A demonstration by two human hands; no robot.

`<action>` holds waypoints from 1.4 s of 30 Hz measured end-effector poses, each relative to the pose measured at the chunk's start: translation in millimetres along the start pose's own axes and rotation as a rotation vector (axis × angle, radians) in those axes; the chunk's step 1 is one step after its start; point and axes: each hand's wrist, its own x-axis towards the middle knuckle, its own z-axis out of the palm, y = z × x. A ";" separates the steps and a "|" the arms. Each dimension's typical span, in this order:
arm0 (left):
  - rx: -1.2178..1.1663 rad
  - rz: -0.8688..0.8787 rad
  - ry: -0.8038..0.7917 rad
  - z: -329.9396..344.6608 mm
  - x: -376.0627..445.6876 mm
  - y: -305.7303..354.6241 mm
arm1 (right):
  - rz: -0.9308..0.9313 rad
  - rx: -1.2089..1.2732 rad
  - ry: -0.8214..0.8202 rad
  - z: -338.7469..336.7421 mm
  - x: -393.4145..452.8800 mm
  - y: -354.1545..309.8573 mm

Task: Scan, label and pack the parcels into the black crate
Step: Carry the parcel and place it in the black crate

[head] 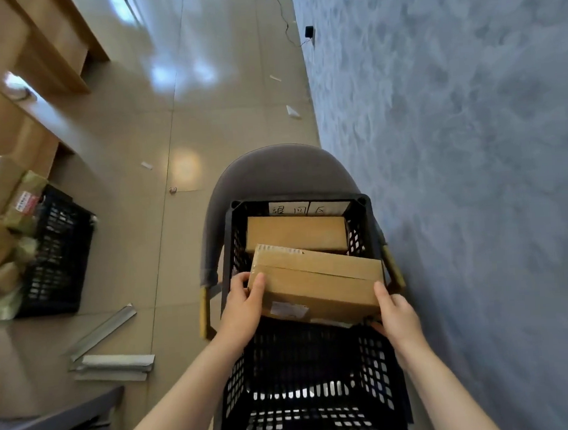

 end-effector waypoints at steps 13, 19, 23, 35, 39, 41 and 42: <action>0.278 -0.098 0.068 36.8 33.1 -19.5 | -0.147 -0.439 0.041 52.4 37.8 -6.6; 0.311 -0.059 0.129 38.9 53.4 -15.7 | -0.160 -0.477 0.050 65.7 53.6 -15.8; 0.328 -0.025 0.125 33.4 62.3 -15.2 | -0.209 -0.485 0.054 70.5 60.2 -21.3; 0.446 0.118 0.136 38.6 55.0 -30.0 | -0.245 -0.558 0.074 68.3 62.7 -8.2; 0.708 0.287 0.196 37.5 53.1 -34.2 | -0.419 -0.695 0.095 71.9 60.3 -6.9; 0.819 0.338 0.202 36.2 53.3 -37.0 | -0.492 -0.841 0.104 72.8 59.4 -3.7; 0.866 0.360 0.205 35.3 53.2 -37.9 | -0.514 -0.927 0.117 72.6 59.2 -1.8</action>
